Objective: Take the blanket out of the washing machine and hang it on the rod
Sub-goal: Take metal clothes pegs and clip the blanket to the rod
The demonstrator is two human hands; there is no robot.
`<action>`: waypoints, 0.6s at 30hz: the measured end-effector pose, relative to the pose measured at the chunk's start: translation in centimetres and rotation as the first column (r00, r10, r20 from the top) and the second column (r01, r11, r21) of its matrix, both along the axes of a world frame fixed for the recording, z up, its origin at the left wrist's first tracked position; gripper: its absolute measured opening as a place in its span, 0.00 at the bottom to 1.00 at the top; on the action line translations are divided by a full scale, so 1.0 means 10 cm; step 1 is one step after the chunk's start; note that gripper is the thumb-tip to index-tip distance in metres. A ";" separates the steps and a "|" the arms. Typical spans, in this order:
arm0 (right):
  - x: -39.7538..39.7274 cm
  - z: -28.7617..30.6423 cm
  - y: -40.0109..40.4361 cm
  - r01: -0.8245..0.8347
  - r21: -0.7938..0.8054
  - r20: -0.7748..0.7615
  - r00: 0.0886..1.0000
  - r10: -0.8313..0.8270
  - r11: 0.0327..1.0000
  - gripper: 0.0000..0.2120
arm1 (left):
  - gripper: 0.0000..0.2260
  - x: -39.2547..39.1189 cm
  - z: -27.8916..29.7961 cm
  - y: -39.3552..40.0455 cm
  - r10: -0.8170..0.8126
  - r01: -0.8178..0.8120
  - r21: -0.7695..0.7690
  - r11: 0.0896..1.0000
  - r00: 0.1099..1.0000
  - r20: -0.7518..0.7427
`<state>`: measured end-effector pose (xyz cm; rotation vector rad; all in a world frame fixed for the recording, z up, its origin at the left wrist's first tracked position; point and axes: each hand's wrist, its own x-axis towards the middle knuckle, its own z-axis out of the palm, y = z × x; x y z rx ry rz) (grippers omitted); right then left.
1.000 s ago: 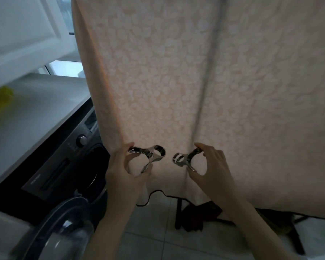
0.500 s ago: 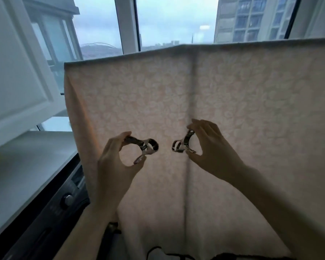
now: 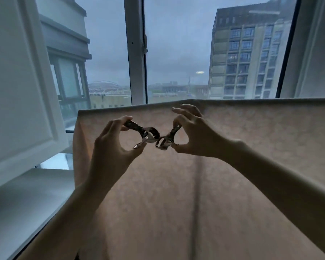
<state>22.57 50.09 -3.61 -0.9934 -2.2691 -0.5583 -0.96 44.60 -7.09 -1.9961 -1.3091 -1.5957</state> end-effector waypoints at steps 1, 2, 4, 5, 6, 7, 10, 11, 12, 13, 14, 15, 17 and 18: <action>-0.01 0.07 0.04 0.009 0.013 0.029 1.000 -0.009 1.000 0.29 | 0.31 0.00 0.04 0.02 -0.006 0.006 0.019 1.000 1.000 -0.010; -0.02 0.14 0.07 0.020 0.015 0.054 0.998 -0.021 1.000 0.29 | 0.30 0.00 0.09 0.03 -0.007 0.008 0.037 0.999 1.000 -0.020; -0.03 0.26 0.13 0.060 -0.007 0.103 0.993 -0.059 0.998 0.29 | 0.30 -0.02 0.18 0.06 0.010 -0.008 0.065 0.998 0.999 -0.041; -0.02 0.30 0.17 0.079 -0.015 0.129 0.989 -0.077 0.997 0.28 | 0.30 -0.03 0.23 0.08 0.025 -0.022 0.075 0.997 0.999 -0.048; -0.02 0.32 0.20 0.089 -0.018 0.151 0.985 -0.085 0.996 0.27 | 0.30 -0.04 0.27 0.10 0.039 -0.035 0.082 0.996 0.998 -0.049; -0.01 0.32 0.24 0.089 -0.015 0.165 0.983 -0.085 0.996 0.27 | 0.30 -0.06 0.31 0.12 0.049 -0.045 0.087 0.995 0.998 -0.046; 0.03 0.31 0.33 0.079 0.002 0.186 0.979 -0.078 0.997 0.26 | 0.29 -0.12 0.45 0.18 0.046 -0.041 0.103 0.994 0.998 -0.045; 0.04 0.32 0.35 0.089 0.004 0.193 0.977 -0.089 0.996 0.25 | 0.29 -0.14 0.49 0.20 0.041 -0.036 0.110 0.993 0.998 -0.049; 0.05 0.35 0.37 0.107 0.003 0.199 0.974 -0.105 0.994 0.26 | 0.29 -0.16 0.53 0.23 0.037 -0.030 0.113 0.993 0.998 -0.054; 0.06 0.38 0.39 0.125 -0.005 0.203 0.972 -0.122 0.992 0.26 | 0.29 -0.17 0.57 0.26 0.033 -0.026 0.113 0.993 0.998 -0.062; 0.07 0.42 0.40 0.141 -0.017 0.208 0.969 -0.134 0.990 0.26 | 0.29 -0.18 0.60 0.30 0.031 -0.022 0.112 0.993 0.996 -0.078; 0.07 0.44 0.41 0.152 -0.034 0.214 0.967 -0.141 0.988 0.27 | 0.29 -0.18 0.62 0.33 0.032 -0.021 0.113 0.993 0.994 -0.102; 0.07 0.47 0.43 0.175 -0.057 0.243 0.957 -0.156 0.983 0.28 | 0.29 -0.18 0.64 0.39 0.050 -0.030 0.121 0.992 0.986 -0.160; 0.07 0.46 0.45 0.189 -0.059 0.263 0.950 -0.168 0.980 0.29 | 0.29 -0.18 0.64 0.41 0.061 -0.039 0.126 0.991 0.982 -0.179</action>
